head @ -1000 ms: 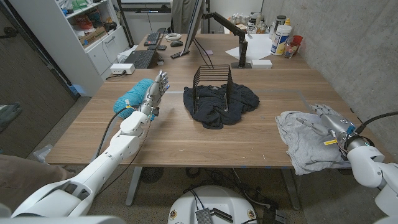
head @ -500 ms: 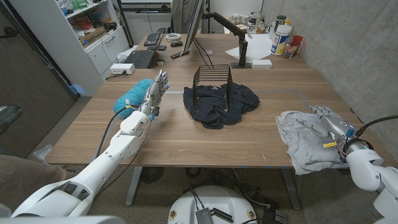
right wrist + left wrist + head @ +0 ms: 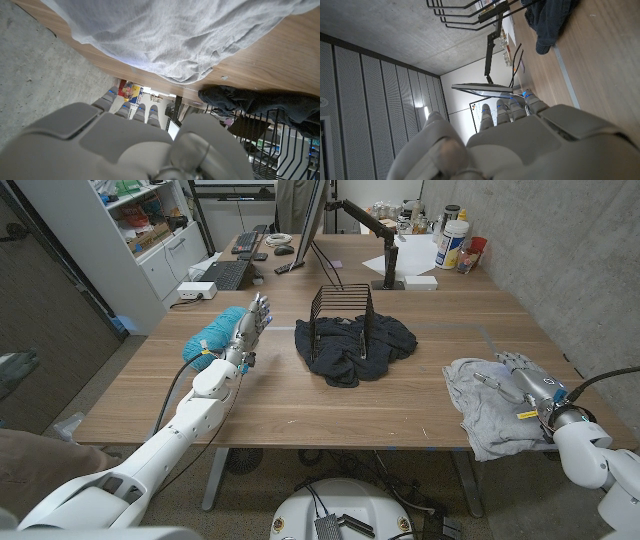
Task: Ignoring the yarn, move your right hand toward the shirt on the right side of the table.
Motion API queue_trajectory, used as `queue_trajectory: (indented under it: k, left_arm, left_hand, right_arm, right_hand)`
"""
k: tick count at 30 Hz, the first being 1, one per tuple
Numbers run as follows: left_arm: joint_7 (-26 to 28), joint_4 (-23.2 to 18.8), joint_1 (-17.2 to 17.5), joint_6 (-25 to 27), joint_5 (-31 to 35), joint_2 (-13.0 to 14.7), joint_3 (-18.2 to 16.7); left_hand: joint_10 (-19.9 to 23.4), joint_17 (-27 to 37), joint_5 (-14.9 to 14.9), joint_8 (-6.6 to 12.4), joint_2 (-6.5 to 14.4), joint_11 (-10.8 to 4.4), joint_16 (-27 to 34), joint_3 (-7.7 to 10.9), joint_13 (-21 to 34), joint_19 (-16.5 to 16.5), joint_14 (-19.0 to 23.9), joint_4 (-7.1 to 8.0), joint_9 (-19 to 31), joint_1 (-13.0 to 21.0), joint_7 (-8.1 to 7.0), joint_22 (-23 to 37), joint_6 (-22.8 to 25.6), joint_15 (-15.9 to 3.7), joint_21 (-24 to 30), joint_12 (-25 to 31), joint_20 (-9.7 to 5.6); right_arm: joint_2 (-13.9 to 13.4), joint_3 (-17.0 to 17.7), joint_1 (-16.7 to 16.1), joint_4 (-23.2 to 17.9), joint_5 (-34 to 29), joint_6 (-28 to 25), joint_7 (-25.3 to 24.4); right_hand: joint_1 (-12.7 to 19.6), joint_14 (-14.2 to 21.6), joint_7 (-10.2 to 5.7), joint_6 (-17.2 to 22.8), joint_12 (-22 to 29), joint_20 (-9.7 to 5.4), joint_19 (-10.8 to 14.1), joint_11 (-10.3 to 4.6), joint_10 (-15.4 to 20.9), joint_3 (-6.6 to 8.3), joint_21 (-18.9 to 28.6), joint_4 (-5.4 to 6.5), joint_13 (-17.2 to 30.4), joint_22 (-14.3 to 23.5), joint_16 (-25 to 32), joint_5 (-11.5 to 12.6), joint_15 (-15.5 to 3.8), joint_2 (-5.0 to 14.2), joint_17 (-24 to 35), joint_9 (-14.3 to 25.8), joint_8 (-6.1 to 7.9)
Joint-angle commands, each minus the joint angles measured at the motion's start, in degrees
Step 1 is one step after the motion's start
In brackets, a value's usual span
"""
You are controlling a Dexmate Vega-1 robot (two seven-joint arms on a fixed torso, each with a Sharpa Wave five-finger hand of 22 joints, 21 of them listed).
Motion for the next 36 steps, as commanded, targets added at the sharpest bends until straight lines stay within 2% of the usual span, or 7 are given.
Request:
queue_trajectory:
  k: [1,36]
  left_arm:
    - [0.17,-0.28,0.26,-0.17,-0.14,0.18,-0.24]
    - [-0.18,0.13,0.3,-0.46,-0.47,0.2,-0.49]
  left_hand:
    - [-0.09,0.17,0.26,0.21,0.54,-0.04,0.16,0.06,0.32,-0.01,-0.32,-0.16,0.1,0.24,-0.22,0.11,0.36,-0.24,0.31,0.23,-0.08]
    - [0.05,0.17,0.26,0.19,0.54,0.04,0.14,-0.04,0.32,-0.06,-0.37,-0.25,0.1,0.19,-0.23,0.11,0.39,-0.17,0.28,0.24,-0.08]
  right_arm:
    - [-0.84,-1.21,0.23,0.78,0.17,-1.24,-1.45]
    - [-4.03,-3.56,-0.09,1.71,1.72,-4.66,-2.95]
  right_hand:
    - [0.37,-3.36,-0.23,-0.03,-0.13,0.22,-0.19,0.23,-0.65,-0.14,0.32,-0.14,0.16,0.26,0.28,0.07,-2.24,0.03,0.33,0.18,0.25]
    - [0.75,-4.0,-0.38,-0.36,-0.29,0.19,-0.6,-0.06,-1.79,0.09,0.22,-0.35,0.17,0.26,0.16,0.06,-2.37,0.22,0.3,0.18,0.15]
